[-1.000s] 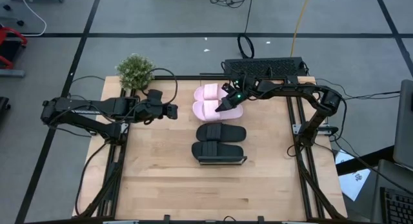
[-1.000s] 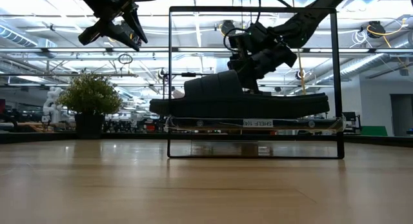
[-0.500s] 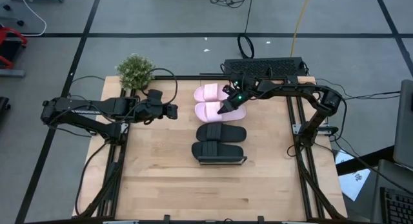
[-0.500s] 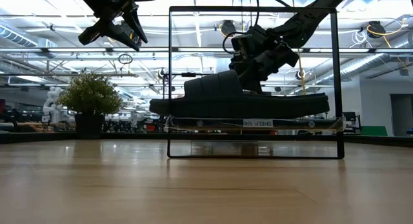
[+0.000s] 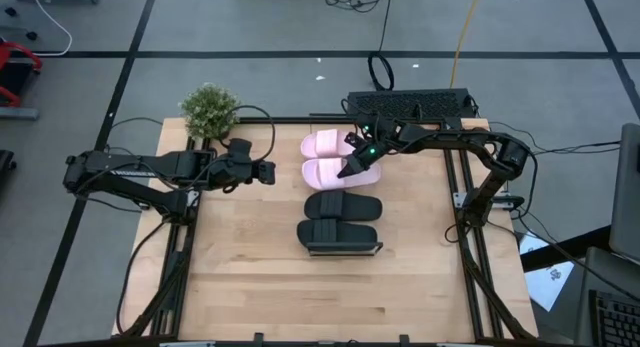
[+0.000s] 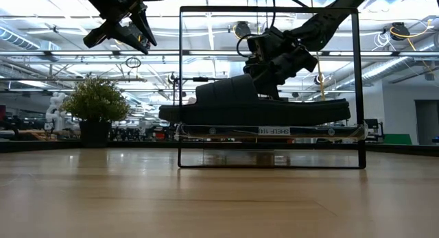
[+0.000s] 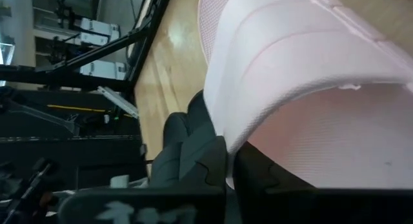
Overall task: Pick and place slides into the shelf
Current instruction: Put the pink slipper on the shelf
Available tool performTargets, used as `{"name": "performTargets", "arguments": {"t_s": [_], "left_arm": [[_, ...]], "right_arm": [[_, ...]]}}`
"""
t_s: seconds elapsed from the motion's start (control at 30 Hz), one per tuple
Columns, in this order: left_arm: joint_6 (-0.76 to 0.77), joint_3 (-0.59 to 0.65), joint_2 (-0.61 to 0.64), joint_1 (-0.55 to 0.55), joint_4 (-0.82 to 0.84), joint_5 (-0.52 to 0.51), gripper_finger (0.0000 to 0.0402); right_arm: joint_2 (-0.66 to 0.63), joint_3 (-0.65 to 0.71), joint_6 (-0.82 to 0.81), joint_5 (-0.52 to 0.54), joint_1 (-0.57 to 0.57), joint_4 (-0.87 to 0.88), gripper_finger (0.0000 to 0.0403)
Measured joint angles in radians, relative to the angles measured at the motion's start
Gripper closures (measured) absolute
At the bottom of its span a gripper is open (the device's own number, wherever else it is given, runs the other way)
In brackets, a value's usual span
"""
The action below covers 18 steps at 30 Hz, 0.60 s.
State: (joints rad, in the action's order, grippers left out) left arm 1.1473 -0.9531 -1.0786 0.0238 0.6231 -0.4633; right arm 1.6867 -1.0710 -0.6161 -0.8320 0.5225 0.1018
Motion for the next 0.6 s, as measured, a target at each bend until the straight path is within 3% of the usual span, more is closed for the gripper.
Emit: {"name": "performTargets", "arguments": {"t_s": [0.37,0.6], "left_arm": [[0.002,0.0,0.0,0.0,0.0,-0.002,0.0286],[0.003,0.0,0.0,0.0,0.0,-0.002,0.0286]], "right_arm": [[0.0,0.0,0.0,-0.015,0.002,-0.01,0.0401],[0.0,0.0,0.004,-0.061,0.02,-0.012,0.0378]]}}
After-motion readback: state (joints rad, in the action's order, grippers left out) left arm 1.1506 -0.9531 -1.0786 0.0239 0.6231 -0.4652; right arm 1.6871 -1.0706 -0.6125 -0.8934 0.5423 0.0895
